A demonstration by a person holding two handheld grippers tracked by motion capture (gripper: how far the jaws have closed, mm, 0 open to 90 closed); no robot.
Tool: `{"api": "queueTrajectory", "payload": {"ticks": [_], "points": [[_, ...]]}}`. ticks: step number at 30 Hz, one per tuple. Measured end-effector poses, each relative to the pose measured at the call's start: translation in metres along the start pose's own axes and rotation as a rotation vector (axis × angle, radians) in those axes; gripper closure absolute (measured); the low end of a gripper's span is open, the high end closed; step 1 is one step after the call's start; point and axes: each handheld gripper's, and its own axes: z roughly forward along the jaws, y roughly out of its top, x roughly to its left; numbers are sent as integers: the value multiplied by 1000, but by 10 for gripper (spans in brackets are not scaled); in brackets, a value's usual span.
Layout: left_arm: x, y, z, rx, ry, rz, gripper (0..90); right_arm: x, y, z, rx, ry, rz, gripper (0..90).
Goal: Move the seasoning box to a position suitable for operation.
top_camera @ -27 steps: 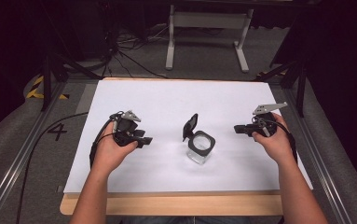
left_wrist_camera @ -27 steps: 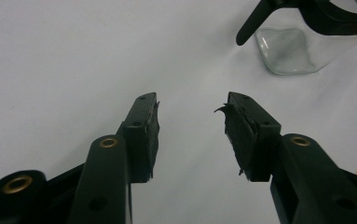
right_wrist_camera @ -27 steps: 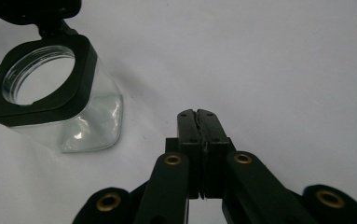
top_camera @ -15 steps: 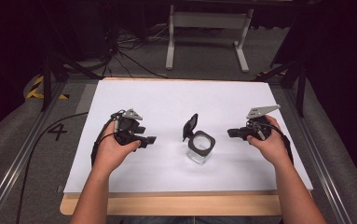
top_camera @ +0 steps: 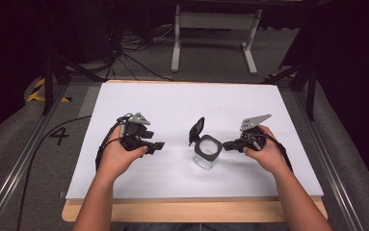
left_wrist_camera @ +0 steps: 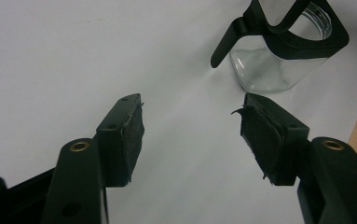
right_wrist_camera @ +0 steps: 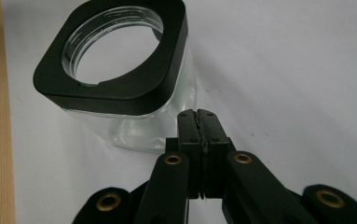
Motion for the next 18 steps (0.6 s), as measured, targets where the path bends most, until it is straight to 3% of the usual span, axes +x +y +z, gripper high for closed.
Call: {"api": "queueTrajectory", "payload": {"ticks": [18], "points": [[0, 2, 4, 19, -9, -5, 392, 4, -1, 8, 45, 19, -24, 900]]}}
